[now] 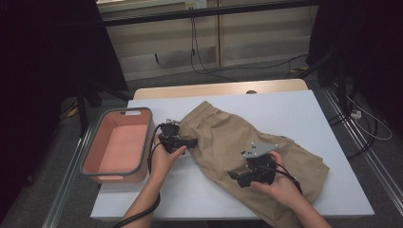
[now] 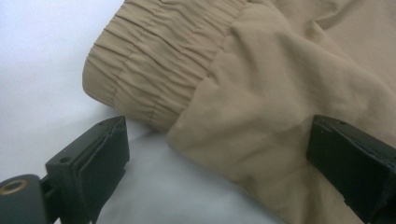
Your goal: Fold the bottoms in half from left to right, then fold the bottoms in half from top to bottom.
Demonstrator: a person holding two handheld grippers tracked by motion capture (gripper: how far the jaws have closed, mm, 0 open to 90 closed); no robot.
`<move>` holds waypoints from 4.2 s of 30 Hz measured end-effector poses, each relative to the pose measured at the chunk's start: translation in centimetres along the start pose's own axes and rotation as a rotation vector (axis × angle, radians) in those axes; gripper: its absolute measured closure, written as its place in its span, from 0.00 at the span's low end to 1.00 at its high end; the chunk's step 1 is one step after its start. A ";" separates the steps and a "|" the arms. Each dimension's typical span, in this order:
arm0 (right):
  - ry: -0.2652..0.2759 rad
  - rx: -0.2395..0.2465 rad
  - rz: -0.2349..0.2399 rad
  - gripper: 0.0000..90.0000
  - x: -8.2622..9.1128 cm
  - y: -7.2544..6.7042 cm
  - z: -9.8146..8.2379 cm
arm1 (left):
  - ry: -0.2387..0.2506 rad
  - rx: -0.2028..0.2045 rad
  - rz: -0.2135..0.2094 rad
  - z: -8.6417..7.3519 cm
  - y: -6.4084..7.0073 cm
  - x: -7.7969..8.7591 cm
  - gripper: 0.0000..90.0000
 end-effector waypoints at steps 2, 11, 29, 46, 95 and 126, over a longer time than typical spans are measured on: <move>0.000 -0.001 -0.001 0.17 0.0 0.1 0.0 | 0.003 0.010 0.002 0.0 -0.2 -0.2 0.06; -0.009 0.005 -0.002 0.17 -0.2 0.1 -0.2 | 0.005 0.043 -0.010 0.4 -0.5 -0.9 0.04; -0.018 -0.005 -0.005 0.17 -0.5 0.4 -0.5 | 0.036 0.111 -0.076 2.0 -0.8 -0.5 0.08; -0.014 -0.012 -0.001 0.17 -0.3 0.7 -0.5 | 0.065 0.161 -0.140 4.7 -0.4 -0.4 0.17; -0.004 -0.026 -0.020 0.15 0.4 1.3 -0.6 | 0.062 0.255 -0.080 5.6 -3.6 4.2 0.60; -0.010 -0.035 -0.035 0.15 0.4 1.9 -0.9 | 0.088 0.261 -0.016 6.2 -5.7 6.5 0.61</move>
Point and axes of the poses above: each handheld gripper's, and its own axes: x roughly backward along the jaws, z roughly out of its top, y roughly to its right, the point moved 3 cm from there along -x, roughly forward along the jaws, and after that the axes turned 7 degrees about -z, right-handed, at the moved point
